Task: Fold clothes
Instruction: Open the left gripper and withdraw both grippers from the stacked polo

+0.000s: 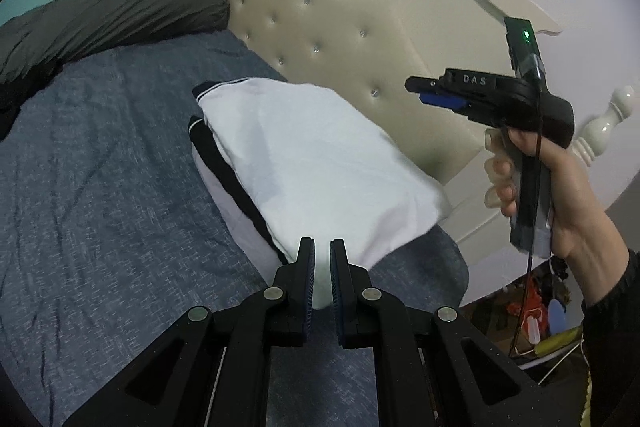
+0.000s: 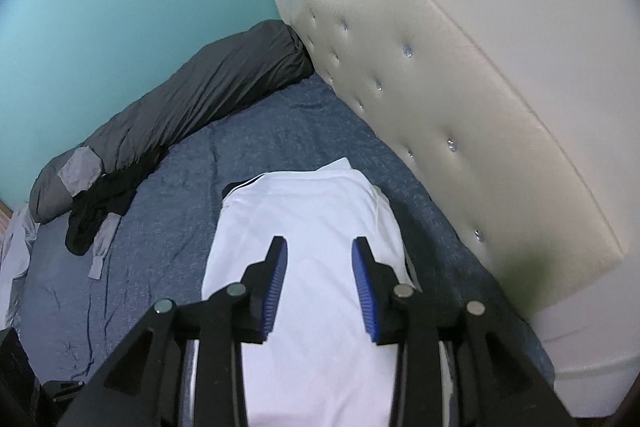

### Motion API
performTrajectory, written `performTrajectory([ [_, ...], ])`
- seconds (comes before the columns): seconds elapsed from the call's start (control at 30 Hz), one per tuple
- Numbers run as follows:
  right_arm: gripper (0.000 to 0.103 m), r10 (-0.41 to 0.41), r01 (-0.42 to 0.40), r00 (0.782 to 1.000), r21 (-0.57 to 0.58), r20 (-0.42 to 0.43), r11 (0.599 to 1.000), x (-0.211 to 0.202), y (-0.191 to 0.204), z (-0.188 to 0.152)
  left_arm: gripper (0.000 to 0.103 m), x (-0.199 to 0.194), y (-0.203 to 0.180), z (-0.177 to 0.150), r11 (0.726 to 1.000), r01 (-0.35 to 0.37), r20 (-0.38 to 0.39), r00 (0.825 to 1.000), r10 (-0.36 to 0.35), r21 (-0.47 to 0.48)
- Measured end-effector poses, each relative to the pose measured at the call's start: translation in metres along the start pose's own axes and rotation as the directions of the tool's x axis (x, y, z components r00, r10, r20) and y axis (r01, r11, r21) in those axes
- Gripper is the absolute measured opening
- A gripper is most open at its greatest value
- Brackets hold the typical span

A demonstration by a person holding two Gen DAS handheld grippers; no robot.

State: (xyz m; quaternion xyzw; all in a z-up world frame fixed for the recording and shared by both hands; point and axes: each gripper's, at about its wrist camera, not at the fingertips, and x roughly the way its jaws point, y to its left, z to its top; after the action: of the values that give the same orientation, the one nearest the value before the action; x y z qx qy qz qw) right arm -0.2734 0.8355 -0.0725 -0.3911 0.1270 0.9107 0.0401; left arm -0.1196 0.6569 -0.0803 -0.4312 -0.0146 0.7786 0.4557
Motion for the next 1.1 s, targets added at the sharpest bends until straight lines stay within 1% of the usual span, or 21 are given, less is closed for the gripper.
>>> performTrajectory([
  [0.23, 0.034, -0.003, 0.003, 1.000, -0.001, 0.031, 1.000, -0.038, 0.020, -0.019, 0.008, -0.029, -0.008, -0.004, 1.000, 0.000, 0.027, 1.000, 0.000, 0.012],
  [0.4, 0.035, 0.000, -0.001, 0.998, 0.021, 0.064, 1.000, -0.063, 0.034, -0.041, 0.008, -0.047, -0.011, -0.006, 1.000, -0.005, 0.047, 0.999, 0.004, 0.025],
  [0.67, 0.035, 0.000, -0.004, 0.996, 0.052, 0.084, 0.999, -0.092, 0.052, -0.070, 0.008, -0.073, -0.016, -0.013, 0.998, -0.006, 0.058, 0.998, 0.002, 0.062],
  [0.73, 0.039, -0.002, -0.004, 0.996, 0.066, 0.089, 0.998, -0.099, 0.056, -0.078, 0.008, -0.081, -0.018, -0.015, 0.998, -0.001, 0.059, 0.998, -0.003, 0.068],
  [0.77, 0.047, -0.004, -0.003, 0.996, 0.073, 0.093, 0.997, -0.103, 0.057, -0.081, 0.008, -0.085, -0.018, -0.016, 0.997, 0.000, 0.059, 0.998, -0.004, 0.073],
  [0.8, 0.050, -0.006, -0.001, 0.995, 0.075, 0.099, 0.997, -0.107, 0.059, -0.085, 0.008, -0.089, -0.019, -0.018, 0.997, -0.002, 0.061, 0.998, -0.003, 0.080],
  [1.1, 0.051, -0.045, 0.029, 0.990, 0.121, 0.130, 0.992, -0.143, 0.071, -0.122, 0.008, -0.124, -0.024, -0.027, 0.993, -0.003, 0.084, 0.996, -0.007, 0.117],
])
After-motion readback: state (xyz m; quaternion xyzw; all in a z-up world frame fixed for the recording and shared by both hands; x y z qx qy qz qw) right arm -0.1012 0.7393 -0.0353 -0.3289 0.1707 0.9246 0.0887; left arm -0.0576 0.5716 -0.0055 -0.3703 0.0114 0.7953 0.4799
